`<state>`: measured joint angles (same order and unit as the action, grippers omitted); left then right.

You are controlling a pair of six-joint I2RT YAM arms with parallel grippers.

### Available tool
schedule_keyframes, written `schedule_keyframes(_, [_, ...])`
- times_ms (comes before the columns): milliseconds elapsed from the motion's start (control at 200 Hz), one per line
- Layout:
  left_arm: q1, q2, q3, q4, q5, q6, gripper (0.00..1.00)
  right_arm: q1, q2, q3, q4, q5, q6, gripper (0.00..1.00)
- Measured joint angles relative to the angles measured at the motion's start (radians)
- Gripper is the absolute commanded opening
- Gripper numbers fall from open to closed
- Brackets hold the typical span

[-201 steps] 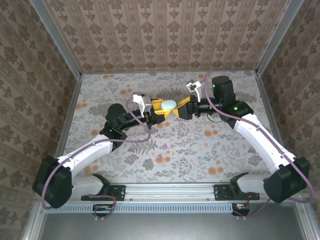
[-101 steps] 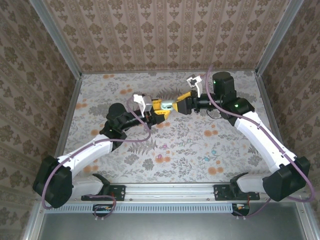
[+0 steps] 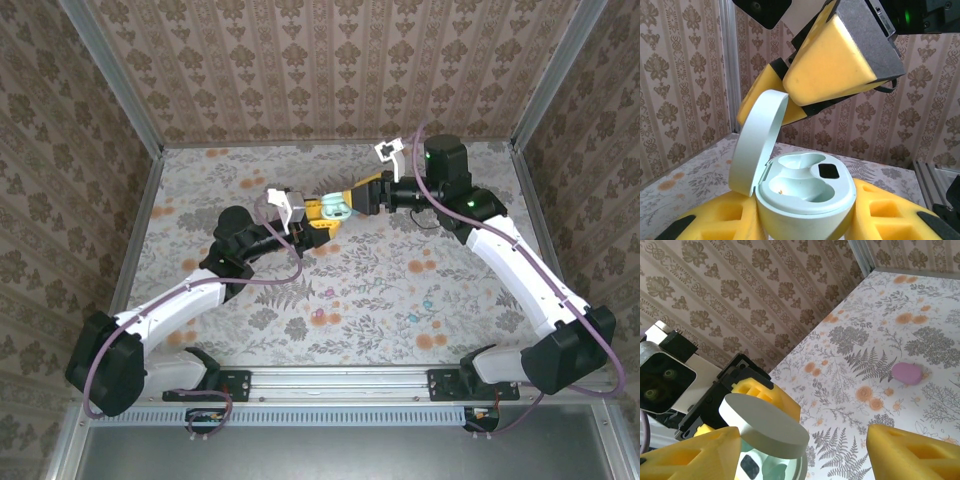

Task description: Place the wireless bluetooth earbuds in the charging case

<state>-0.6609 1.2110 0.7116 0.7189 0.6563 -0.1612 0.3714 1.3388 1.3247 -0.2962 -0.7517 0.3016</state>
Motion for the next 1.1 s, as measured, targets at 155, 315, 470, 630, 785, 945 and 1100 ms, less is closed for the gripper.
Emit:
schedule_keyframes(155, [-0.002, -0.006, -0.001, 0.002, -0.031, -0.004, 0.26, 0.001, -0.025, 0.003, -0.019, 0.031, 0.013, 0.7])
schedule_keyframes(315, [-0.002, -0.011, -0.01, 0.022, -0.055, -0.024, 0.27, 0.001, -0.068, 0.002, -0.026, 0.034, 0.006, 0.71])
schedule_keyframes(470, [-0.004, -0.011, -0.011, 0.035, -0.055, -0.036, 0.27, 0.001, -0.101, -0.016, -0.026, -0.002, -0.04, 0.72])
schedule_keyframes(630, [-0.006, -0.011, -0.011, 0.037, -0.047, -0.039, 0.28, 0.002, -0.077, -0.01, -0.059, -0.019, -0.013, 0.68])
schedule_keyframes(785, [-0.007, -0.013, -0.011, 0.036, -0.051, -0.012, 0.28, 0.0, 0.028, 0.051, -0.059, -0.09, 0.183, 0.64])
schedule_keyframes(945, [-0.007, -0.014, -0.002, 0.031, -0.063, 0.03, 0.28, 0.005, 0.042, -0.004, 0.041, -0.174, 0.428, 0.64])
schedule_keyframes(1100, [-0.007, -0.014, 0.007, 0.031, -0.063, 0.051, 0.28, 0.01, 0.042, -0.006, 0.048, -0.214, 0.515, 0.62])
